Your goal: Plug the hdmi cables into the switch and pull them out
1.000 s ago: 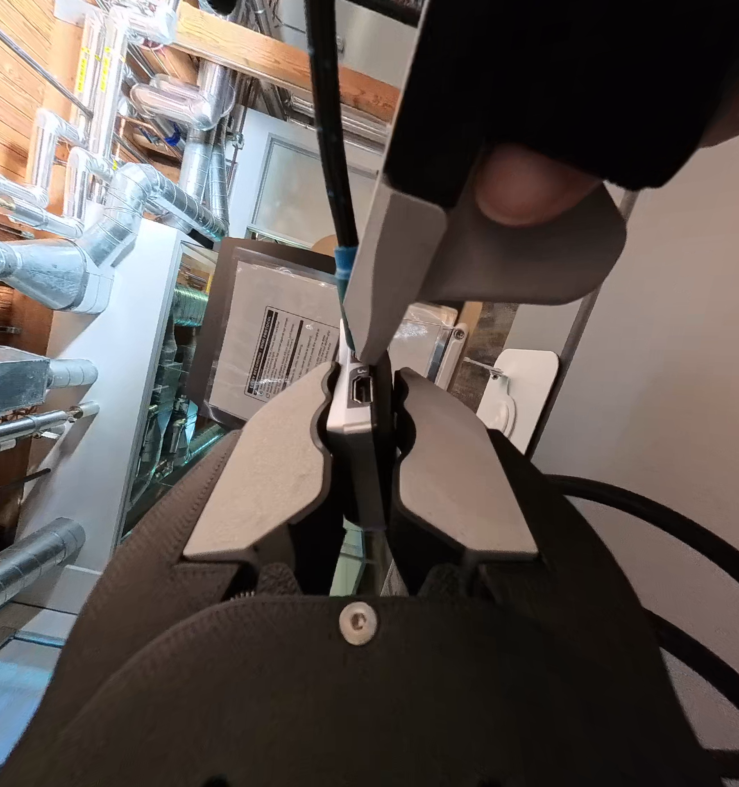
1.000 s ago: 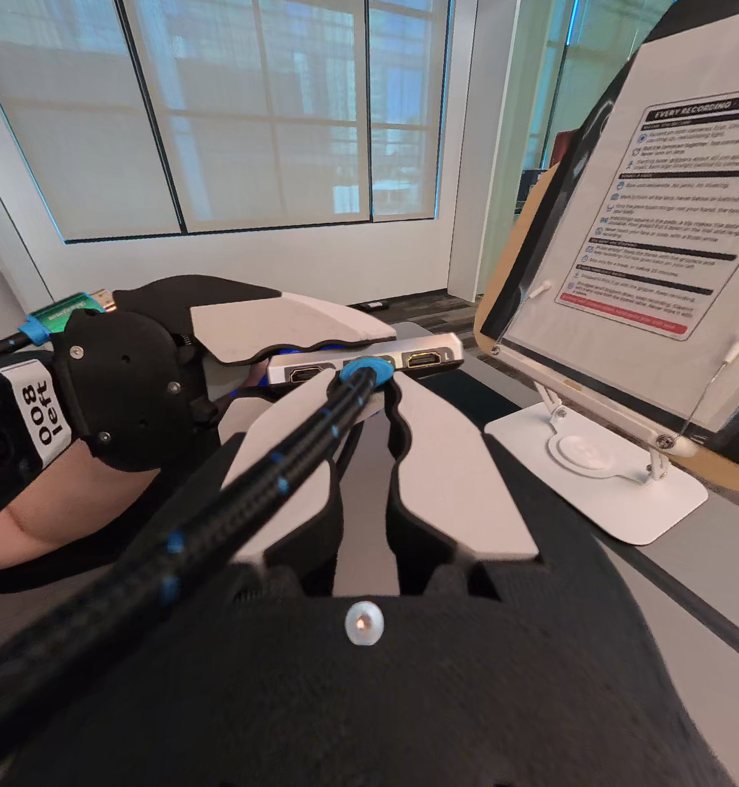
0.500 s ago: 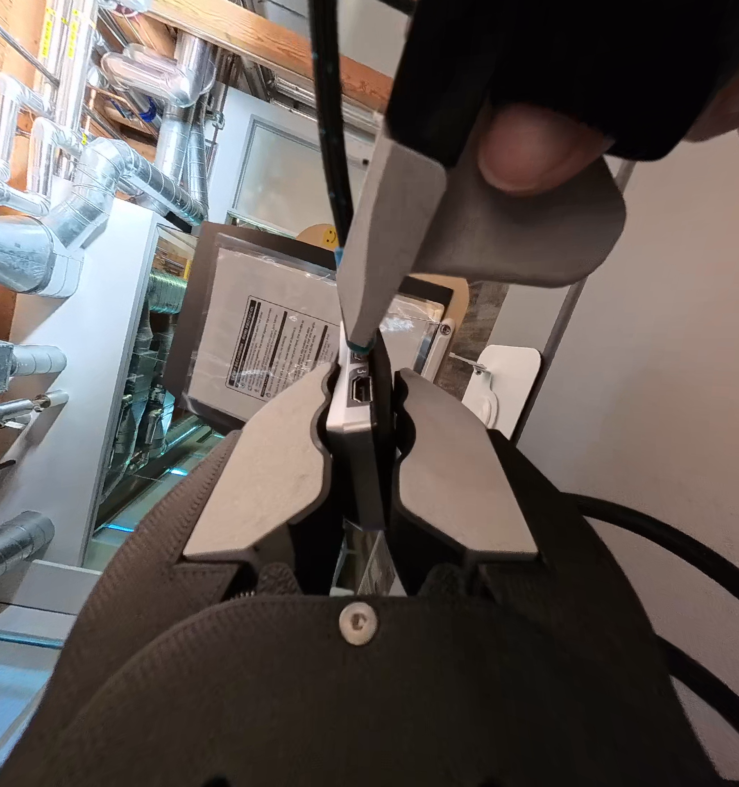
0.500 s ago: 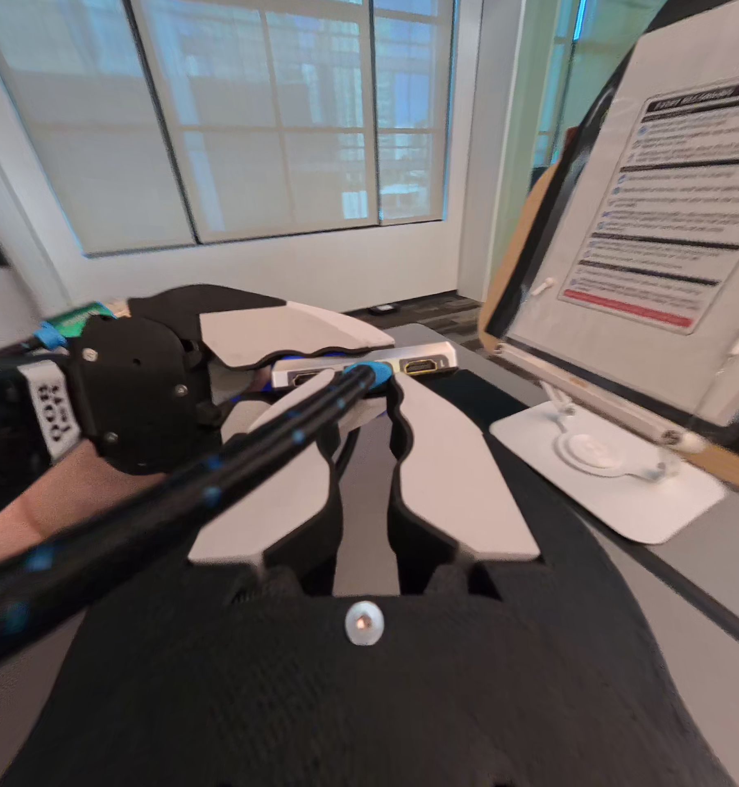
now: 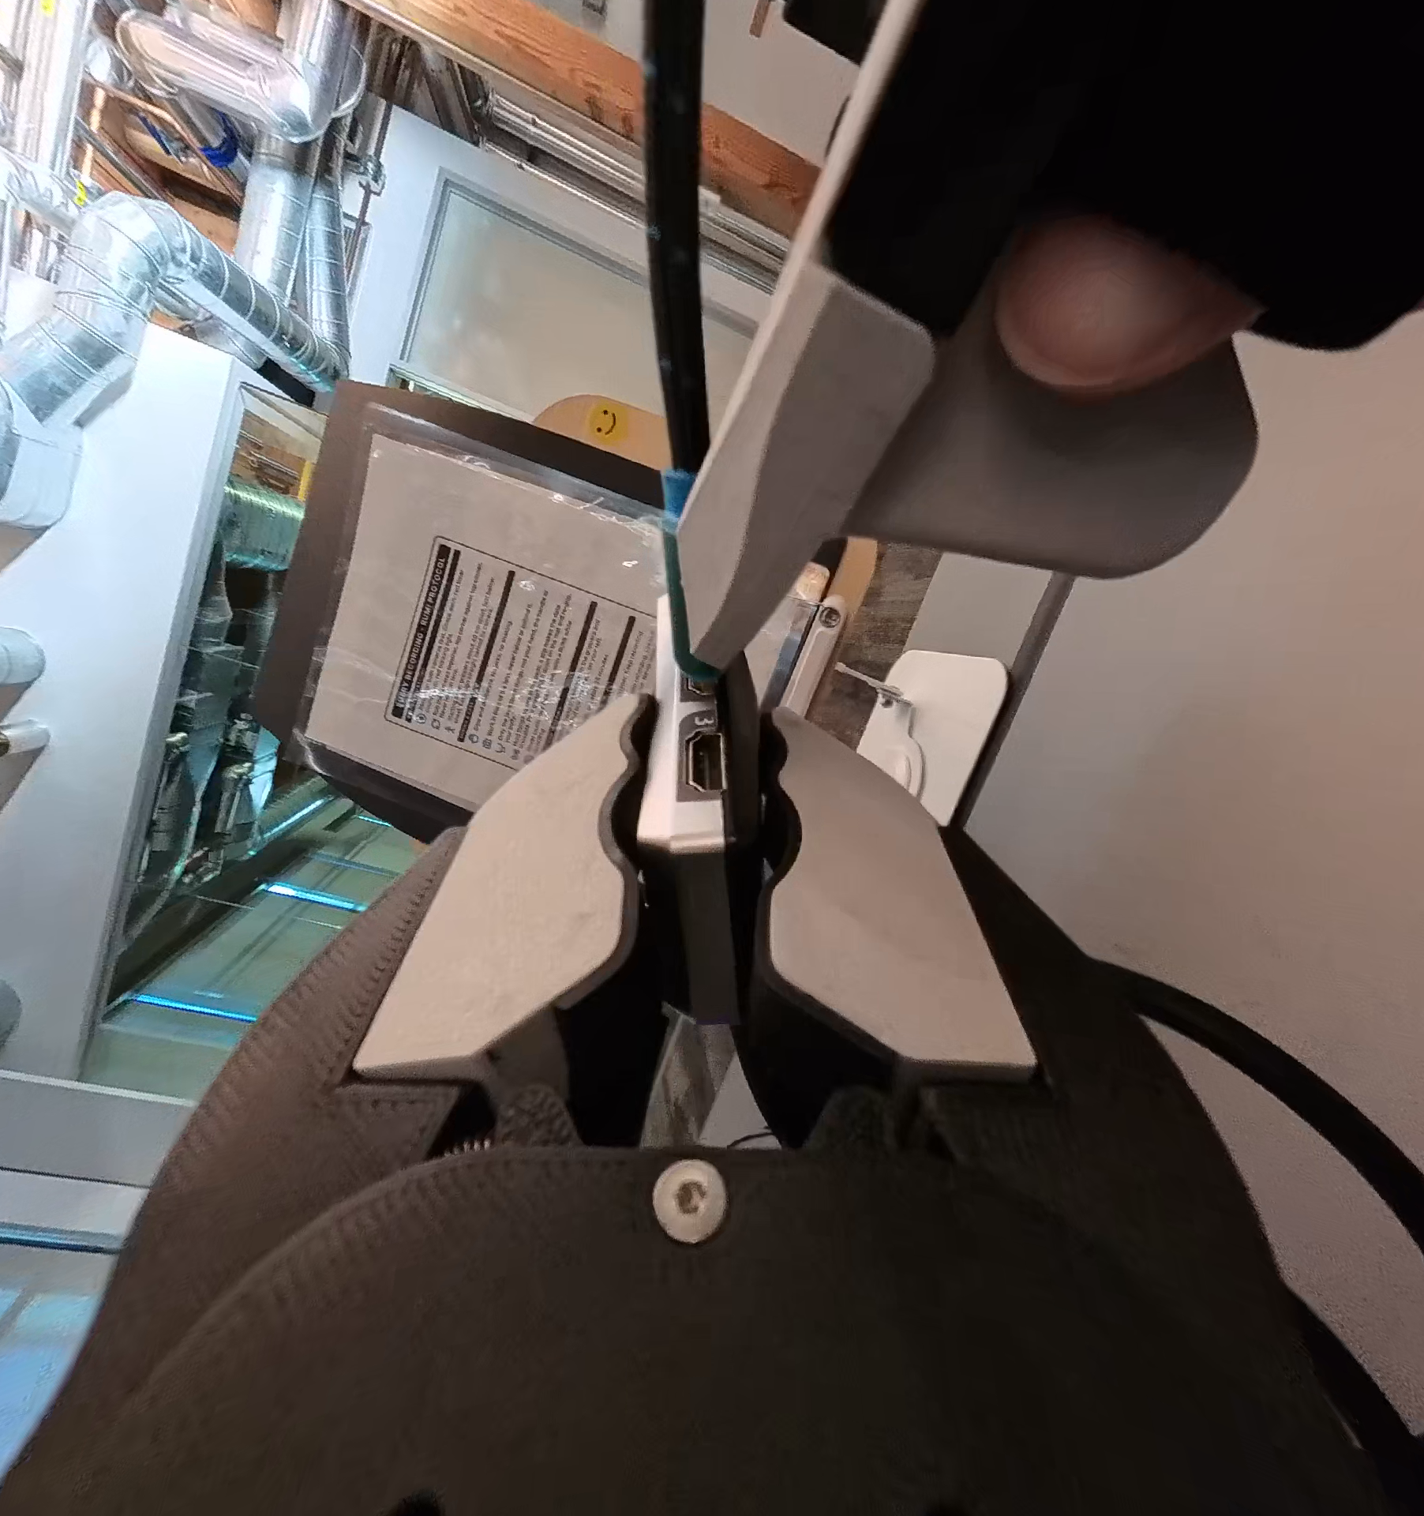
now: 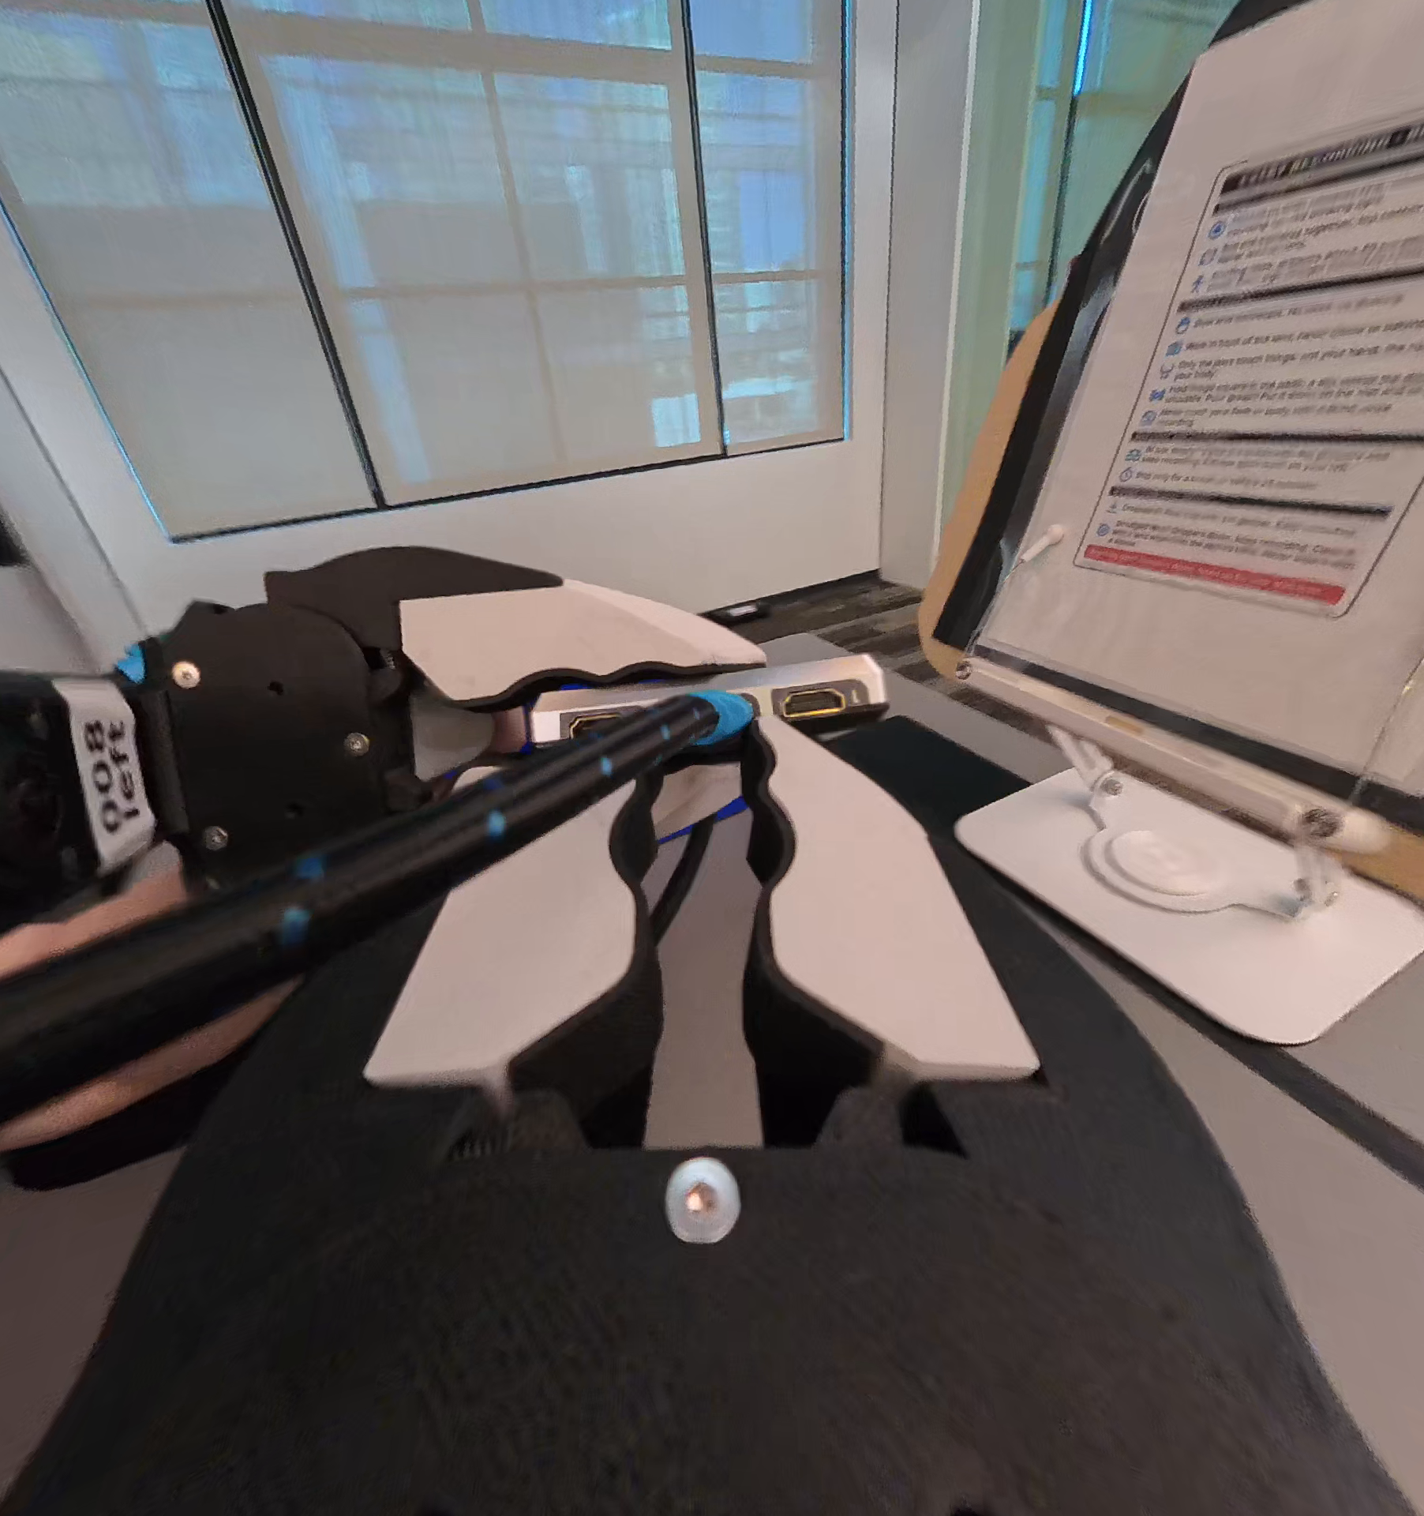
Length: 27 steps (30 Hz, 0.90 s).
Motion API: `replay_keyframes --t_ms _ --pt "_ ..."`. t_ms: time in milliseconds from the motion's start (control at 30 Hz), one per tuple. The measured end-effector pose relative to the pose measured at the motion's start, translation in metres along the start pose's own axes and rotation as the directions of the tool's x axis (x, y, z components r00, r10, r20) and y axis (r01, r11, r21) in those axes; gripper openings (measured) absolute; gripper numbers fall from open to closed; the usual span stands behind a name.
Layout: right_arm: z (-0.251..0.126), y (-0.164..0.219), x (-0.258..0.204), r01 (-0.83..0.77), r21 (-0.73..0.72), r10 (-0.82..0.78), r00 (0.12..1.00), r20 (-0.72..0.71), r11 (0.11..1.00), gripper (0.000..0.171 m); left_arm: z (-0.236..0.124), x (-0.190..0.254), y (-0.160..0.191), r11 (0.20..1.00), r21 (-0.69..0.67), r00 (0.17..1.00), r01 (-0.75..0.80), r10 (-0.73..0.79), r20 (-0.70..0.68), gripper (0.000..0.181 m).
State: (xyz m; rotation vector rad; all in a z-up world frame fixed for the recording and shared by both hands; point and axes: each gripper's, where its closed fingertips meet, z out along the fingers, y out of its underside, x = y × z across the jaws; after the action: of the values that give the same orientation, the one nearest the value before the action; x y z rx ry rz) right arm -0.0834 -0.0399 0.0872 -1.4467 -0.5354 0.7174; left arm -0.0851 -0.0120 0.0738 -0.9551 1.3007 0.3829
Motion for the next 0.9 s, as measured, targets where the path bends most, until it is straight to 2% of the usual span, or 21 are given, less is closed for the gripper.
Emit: replay_keyframes --t_ms 33,100,133,167,200,233,300,333,433,567,633,733,800,833,867,900 --pt "0.0 -0.001 0.0 0.071 -0.002 -0.071 0.997 -0.034 0.997 0.018 0.0 0.0 0.0 1.0 0.003 1.0 0.017 -0.017 -0.009 0.022" --pt "-0.002 -0.005 -0.003 0.204 -0.015 -0.204 0.974 -0.099 0.979 0.018 -0.001 0.0 -0.002 0.998 0.027 0.998 0.057 -0.057 -0.023 0.024" --pt "-0.004 -0.007 -0.005 0.263 -0.023 -0.263 0.957 -0.124 0.965 0.002 -0.001 -0.003 -0.001 0.997 0.023 0.997 0.078 -0.077 -0.023 0.023" --pt "-0.014 -0.024 -0.004 0.333 0.054 -0.317 0.929 -0.192 0.941 0.0 0.001 -0.007 0.011 0.996 -0.045 0.997 0.078 -0.079 -0.008 0.023" --pt "-0.023 -0.039 -0.006 0.328 0.096 -0.304 0.931 -0.2 0.94 0.001 0.005 -0.009 0.029 0.99 -0.127 0.998 0.063 -0.065 -0.015 0.023" --pt "-0.03 -0.05 -0.008 0.258 0.116 -0.239 0.959 -0.155 0.959 0.0 0.009 -0.011 0.043 0.987 -0.155 0.998 0.051 -0.053 -0.012 0.023" --pt "-0.032 -0.047 -0.011 0.132 0.025 -0.131 0.991 -0.033 0.991 0.001 0.01 -0.016 0.046 0.993 -0.114 0.999 0.035 -0.036 -0.005 0.023" --pt "-0.034 -0.046 -0.011 0.126 0.003 -0.126 0.992 -0.005 0.992 0.0 0.01 -0.02 0.046 0.992 -0.118 0.999 0.043 -0.042 0.019 0.023" --pt "-0.037 -0.046 -0.004 0.229 -0.009 -0.229 0.973 0.003 0.973 0.0 0.007 -0.027 0.043 0.993 -0.113 0.998 0.016 -0.009 0.059 0.022" --pt "-0.04 -0.046 -0.003 0.267 0.002 -0.267 0.963 0.033 0.964 0.002 0.008 -0.022 0.041 0.992 -0.108 0.998 0.069 -0.067 0.019 0.022" --pt "-0.042 -0.045 -0.007 0.299 -0.011 -0.297 0.952 0.077 0.954 0.012 0.008 -0.02 0.041 0.989 -0.12 0.996 0.086 -0.086 0.008 0.023" --pt "-0.042 -0.042 -0.007 0.289 -0.008 -0.286 0.952 0.11 0.957 0.015 0.007 -0.019 0.039 0.987 -0.13 0.996 0.089 -0.087 0.018 0.022" --pt "-0.04 -0.037 -0.006 0.301 -0.05 -0.293 0.948 0.124 0.952 0.045 0.007 -0.021 0.035 0.988 -0.115 0.995 0.099 -0.095 0.041 0.022" --pt "-0.041 -0.034 -0.015 0.329 -0.047 -0.316 0.932 0.18 0.943 0.046 0.006 -0.022 0.033 0.988 -0.109 0.994 0.109 -0.105 0.039 0.022" --pt "-0.043 -0.036 -0.023 0.344 -0.015 -0.333 0.918 0.217 0.939 0.037 0.005 -0.022 0.032 0.989 -0.106 0.994 0.104 -0.101 0.032 0.022" --pt "-0.041 -0.039 -0.017 0.327 -0.005 -0.322 0.933 0.163 0.945 0.028 0.004 -0.022 0.028 0.992 -0.086 0.995 0.096 -0.093 0.03 0.023"
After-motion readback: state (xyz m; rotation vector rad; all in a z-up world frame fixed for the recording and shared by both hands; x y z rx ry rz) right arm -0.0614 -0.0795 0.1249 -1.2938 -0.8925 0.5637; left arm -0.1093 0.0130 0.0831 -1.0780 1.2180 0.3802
